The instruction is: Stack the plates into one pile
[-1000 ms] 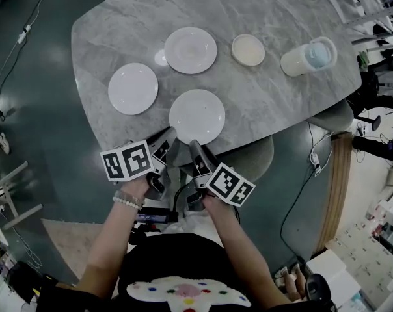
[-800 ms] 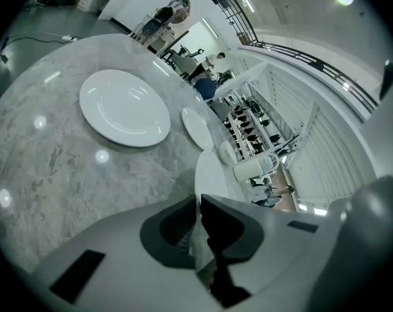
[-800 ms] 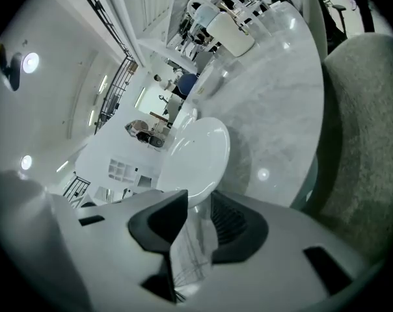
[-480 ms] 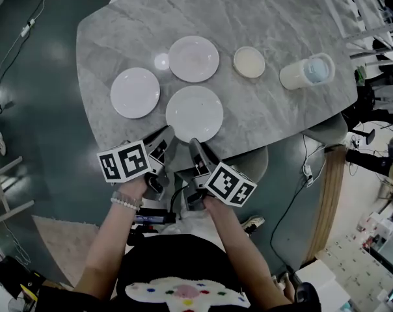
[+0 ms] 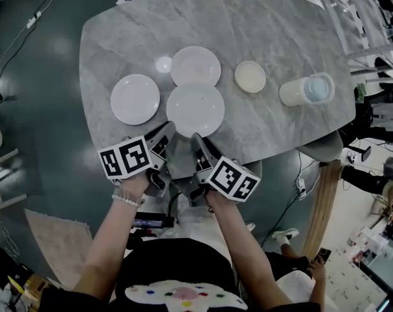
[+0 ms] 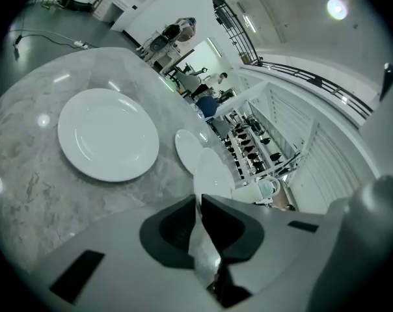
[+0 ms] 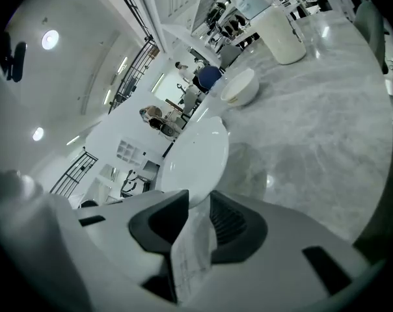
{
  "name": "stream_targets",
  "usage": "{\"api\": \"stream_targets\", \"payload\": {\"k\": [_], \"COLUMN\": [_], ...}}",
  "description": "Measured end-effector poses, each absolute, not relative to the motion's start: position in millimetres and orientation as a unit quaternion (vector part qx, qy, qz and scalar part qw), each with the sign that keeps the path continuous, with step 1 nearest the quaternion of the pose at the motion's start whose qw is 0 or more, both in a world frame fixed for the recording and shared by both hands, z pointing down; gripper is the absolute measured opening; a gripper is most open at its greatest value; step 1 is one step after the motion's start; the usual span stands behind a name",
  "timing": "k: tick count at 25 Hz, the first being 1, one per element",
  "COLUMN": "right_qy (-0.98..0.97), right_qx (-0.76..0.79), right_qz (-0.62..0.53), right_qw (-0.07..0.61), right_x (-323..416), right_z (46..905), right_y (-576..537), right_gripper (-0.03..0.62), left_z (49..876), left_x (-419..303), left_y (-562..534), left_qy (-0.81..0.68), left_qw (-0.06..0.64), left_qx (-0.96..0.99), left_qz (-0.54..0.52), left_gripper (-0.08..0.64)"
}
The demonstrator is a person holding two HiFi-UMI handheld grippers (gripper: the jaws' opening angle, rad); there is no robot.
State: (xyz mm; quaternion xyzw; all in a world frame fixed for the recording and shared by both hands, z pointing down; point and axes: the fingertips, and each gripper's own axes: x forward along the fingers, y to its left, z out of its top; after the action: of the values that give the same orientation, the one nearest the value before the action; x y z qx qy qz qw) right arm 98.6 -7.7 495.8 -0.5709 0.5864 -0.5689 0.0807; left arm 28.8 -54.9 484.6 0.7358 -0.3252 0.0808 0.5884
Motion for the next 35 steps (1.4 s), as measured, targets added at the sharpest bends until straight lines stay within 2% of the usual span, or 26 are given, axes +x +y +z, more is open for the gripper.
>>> {"api": "stream_targets", "payload": {"k": [19,35], "right_qy": [0.617,0.604], "right_qx": [-0.549,-0.545], "right_qz": [-0.562,-0.580], "right_qw": [0.048,0.040], "right_x": [122.5,136.6], "right_z": [502.6,524.4], "right_y": [-75.5,-104.6], "right_gripper": [0.100,0.101], "left_z": [496.2,521.4], "left_x": [45.6,57.3], "left_y": [-113.5,-141.0], "left_qy": [-0.379,-0.406], "left_qw": [0.589,0.606], "left_qx": [0.713,0.682], "left_qz": [0.042,0.050], "left_gripper": [0.040,0.043]}}
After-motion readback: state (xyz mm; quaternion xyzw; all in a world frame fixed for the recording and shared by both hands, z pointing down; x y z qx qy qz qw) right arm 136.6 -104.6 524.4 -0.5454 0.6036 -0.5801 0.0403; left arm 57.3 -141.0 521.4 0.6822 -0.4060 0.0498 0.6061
